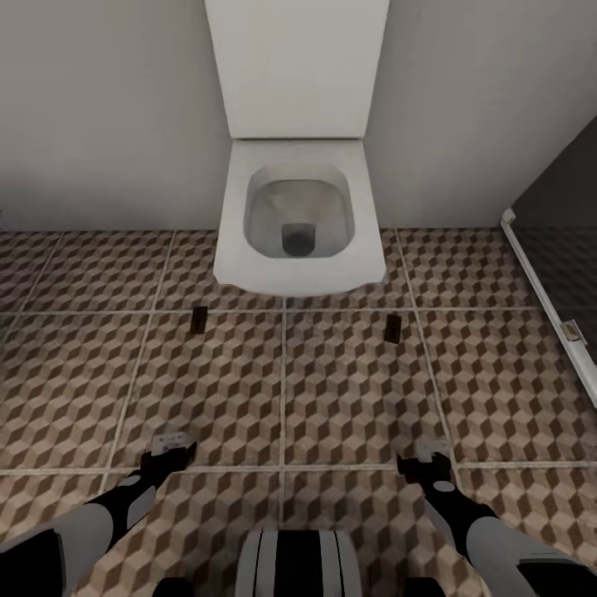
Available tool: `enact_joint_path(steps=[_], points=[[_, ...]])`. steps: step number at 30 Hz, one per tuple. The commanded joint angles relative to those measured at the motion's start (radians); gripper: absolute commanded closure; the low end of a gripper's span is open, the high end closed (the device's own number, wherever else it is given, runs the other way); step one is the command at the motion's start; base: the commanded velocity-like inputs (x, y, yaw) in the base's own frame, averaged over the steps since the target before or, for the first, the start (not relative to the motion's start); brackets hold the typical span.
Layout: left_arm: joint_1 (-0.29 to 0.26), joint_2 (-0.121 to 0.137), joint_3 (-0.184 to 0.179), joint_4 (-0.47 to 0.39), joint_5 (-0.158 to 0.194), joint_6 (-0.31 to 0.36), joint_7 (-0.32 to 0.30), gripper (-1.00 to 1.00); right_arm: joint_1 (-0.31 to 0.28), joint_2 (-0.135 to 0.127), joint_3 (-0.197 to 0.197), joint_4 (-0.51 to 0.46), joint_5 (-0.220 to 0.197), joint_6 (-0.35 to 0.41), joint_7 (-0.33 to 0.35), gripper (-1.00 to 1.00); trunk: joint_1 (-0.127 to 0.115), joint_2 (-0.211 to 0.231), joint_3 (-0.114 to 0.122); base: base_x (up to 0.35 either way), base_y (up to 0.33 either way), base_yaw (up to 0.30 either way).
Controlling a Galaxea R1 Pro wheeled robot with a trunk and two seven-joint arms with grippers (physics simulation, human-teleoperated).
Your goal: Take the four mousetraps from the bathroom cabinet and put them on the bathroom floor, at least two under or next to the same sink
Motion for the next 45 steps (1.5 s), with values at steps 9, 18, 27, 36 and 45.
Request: enact_joint_path(steps=[9,18,27,36,45], points=[[0.0,0.0,-0.007,0.0,0.007,-0.001,-0.004,-1.0,0.0,0.0,0.006,0.002,0.012,0.004,-0.007,-1.0,-0.001,0.0,-0.001,-0.343,0.0,0.0],[0.0,-0.001,-0.008,0.0,-0.001,-0.007,-0.004,-1.0,0.0,0.0,0.006,0.002,0.014,0.003,-0.007,-1.0,-0.001,0.0,-0.001,-0.181,0.0,0.0],[0.0,-0.004,-0.011,-0.002,0.0,-0.005,-0.002,-1.0,0.0,0.001,0.005,0.002,0.016,0.003,-0.01,-1.0,-0.001,0.0,-0.001,-0.023,0.0,0.0],[0.0,-0.01,-0.012,-0.002,0.007,-0.001,0.0,-1.0,0.0,0.001,0.003,-0.009,0.017,0.002,-0.018,-1.0,-0.001,0.0,-0.001,-0.002,0.0,0.0],[0.0,-0.012,-0.012,-0.002,0.01,-0.002,0.0,-1.0,0.0,0.003,0.001,-0.014,0.015,0.003,-0.02,-1.0,-0.001,0.0,-0.001,0.0,0.0,0.0]])
